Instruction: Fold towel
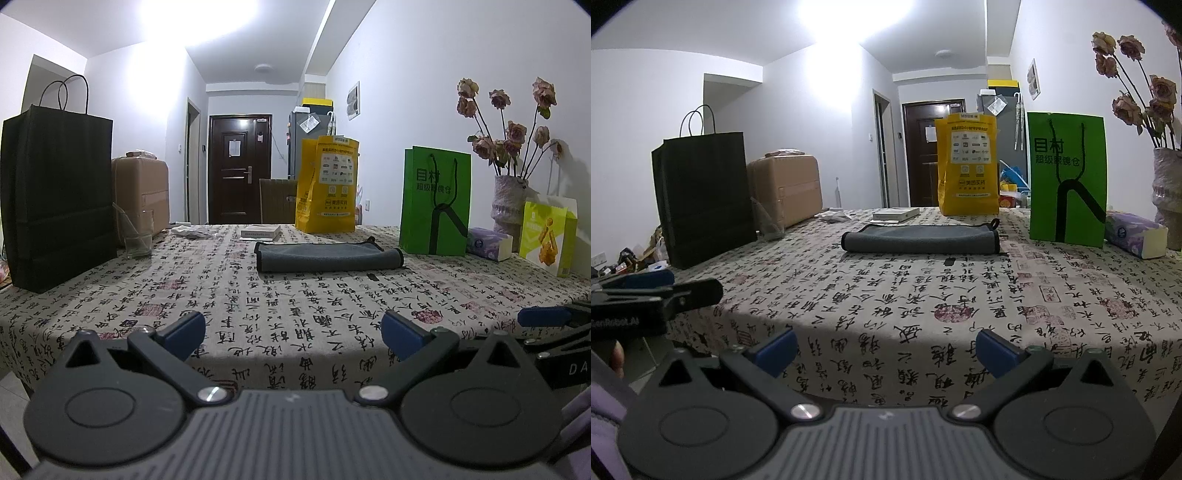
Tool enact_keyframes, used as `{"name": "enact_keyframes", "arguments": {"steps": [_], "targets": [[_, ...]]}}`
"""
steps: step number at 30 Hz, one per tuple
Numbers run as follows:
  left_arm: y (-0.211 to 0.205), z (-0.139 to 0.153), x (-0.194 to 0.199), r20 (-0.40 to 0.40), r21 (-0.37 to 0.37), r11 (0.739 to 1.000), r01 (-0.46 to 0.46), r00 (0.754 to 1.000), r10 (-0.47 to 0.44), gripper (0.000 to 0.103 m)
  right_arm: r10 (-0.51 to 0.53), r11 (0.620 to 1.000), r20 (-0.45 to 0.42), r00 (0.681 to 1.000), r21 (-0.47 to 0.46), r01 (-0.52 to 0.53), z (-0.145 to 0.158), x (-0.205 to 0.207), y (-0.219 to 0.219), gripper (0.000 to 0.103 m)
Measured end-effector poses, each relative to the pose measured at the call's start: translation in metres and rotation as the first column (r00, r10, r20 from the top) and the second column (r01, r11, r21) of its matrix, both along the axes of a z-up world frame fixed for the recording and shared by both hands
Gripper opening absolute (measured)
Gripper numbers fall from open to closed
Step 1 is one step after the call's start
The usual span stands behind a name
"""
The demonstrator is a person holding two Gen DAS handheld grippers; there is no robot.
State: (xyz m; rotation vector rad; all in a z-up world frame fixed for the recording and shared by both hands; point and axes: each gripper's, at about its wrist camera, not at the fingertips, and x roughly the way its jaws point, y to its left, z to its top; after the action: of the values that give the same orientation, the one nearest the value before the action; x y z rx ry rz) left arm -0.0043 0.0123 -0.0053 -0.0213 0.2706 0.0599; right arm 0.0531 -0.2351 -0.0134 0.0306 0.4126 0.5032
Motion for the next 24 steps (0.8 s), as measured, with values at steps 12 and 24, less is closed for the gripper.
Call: {"name": "enact_keyframes", "arguments": {"steps": [12,24], "targets": [[-0.0004,-0.0021,0.0017,-0.011,0.003,1.0,0.003,1.0,-0.003,0.103,-0.001,1.0,-0.004,1.0,0.001,0.001,-0.0015,-0.0006,0.0001,0.103],[-0.0003,-0.0031,0.0016,-0.013,0.003,1.0,0.004,1.0,-0.004,0.103,-0.01,1.0,-0.012,1.0,0.002,0.01,-0.0034,0.0001,-0.0003,0.103]]}}
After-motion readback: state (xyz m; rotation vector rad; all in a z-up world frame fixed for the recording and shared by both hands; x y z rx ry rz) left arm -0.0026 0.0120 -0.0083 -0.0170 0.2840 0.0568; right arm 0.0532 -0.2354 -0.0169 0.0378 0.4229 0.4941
